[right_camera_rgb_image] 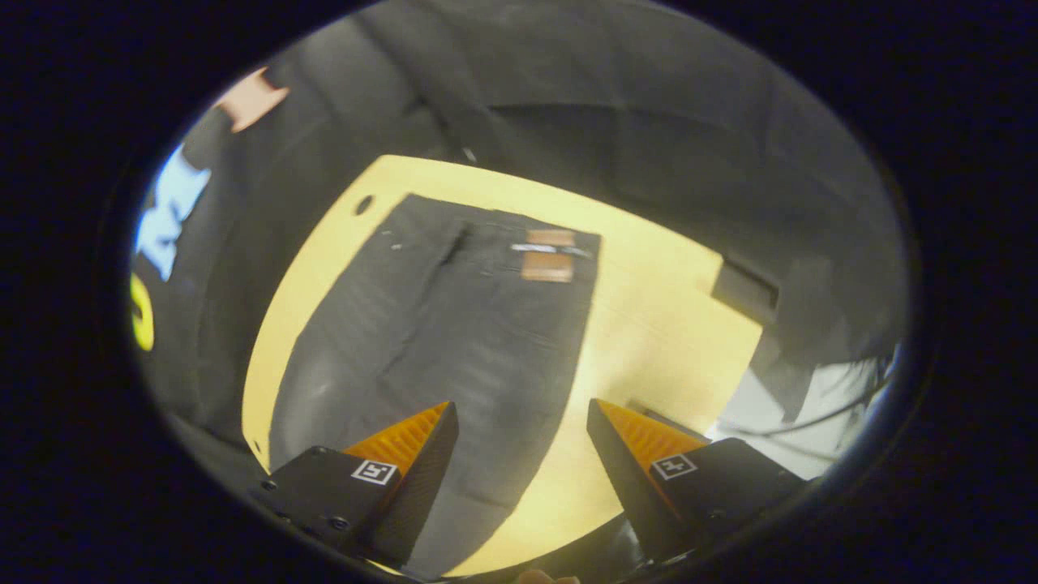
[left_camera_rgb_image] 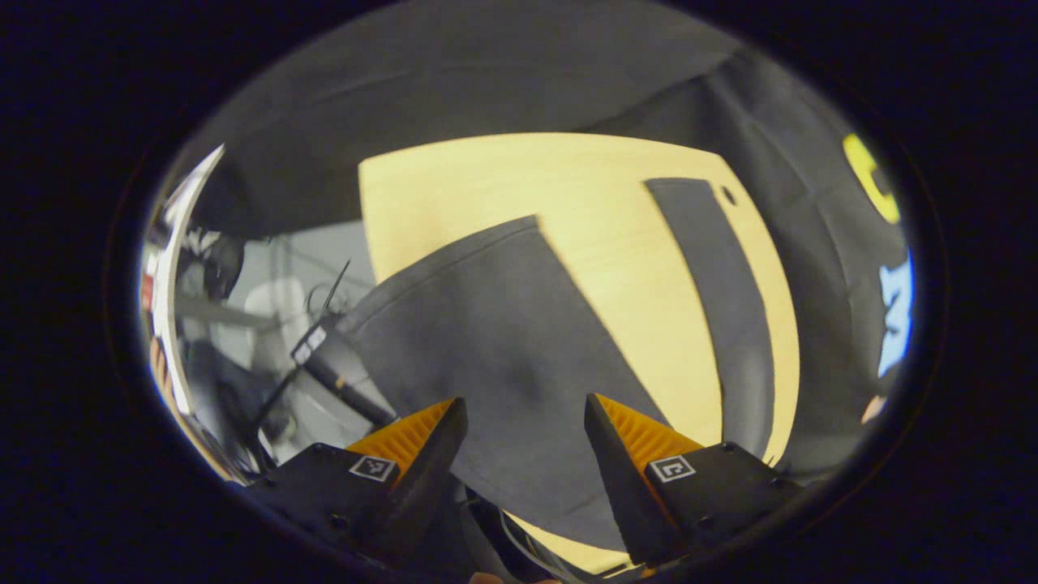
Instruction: Grasp the waist and the cuffs of the jeans and fold them to make the two legs overlap; first hold the waist and fold one-third of the jeans toward the cuffs, then hold the cuffs and fold the remaining one-third in the same direction to finish folding.
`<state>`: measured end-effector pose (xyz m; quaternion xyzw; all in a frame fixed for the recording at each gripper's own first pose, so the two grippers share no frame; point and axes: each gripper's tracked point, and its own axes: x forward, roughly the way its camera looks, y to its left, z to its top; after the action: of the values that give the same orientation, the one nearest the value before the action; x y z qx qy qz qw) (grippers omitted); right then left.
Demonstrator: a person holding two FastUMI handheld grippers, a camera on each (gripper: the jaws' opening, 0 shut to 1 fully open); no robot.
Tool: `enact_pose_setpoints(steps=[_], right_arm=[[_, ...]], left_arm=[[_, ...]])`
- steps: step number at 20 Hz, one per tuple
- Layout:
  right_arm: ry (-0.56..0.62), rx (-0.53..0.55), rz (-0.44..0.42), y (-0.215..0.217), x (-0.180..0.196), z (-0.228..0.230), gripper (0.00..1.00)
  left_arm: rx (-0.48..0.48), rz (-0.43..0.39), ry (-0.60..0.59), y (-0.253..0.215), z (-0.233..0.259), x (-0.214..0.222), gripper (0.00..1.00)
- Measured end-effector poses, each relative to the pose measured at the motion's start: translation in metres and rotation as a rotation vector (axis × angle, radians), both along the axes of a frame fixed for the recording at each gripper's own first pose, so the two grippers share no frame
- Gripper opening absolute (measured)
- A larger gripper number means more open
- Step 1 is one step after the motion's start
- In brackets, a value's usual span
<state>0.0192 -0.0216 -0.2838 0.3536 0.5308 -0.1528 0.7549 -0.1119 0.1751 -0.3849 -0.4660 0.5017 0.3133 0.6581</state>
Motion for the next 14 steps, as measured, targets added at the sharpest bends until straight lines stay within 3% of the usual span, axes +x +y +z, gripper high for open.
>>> enact_pose_setpoints(steps=[3,7,11,14], right_arm=[[0.083,0.094,-0.106,-0.009,0.016,-0.022,0.97],[0.183,0.030,-0.094,-0.014,0.032,-0.042,0.97],[0.283,-0.083,0.028,-0.006,0.044,-0.047,0.98],[0.316,-0.060,0.022,-0.004,0.046,-0.047,0.97]], left_arm=[[-0.089,0.167,0.089,0.031,-0.027,-0.036,0.99],[-0.054,0.263,0.094,0.064,-0.043,-0.037,1.00],[-0.028,0.222,0.180,0.049,-0.057,-0.017,1.00],[0.003,0.148,0.277,0.046,-0.069,-0.002,1.00]])
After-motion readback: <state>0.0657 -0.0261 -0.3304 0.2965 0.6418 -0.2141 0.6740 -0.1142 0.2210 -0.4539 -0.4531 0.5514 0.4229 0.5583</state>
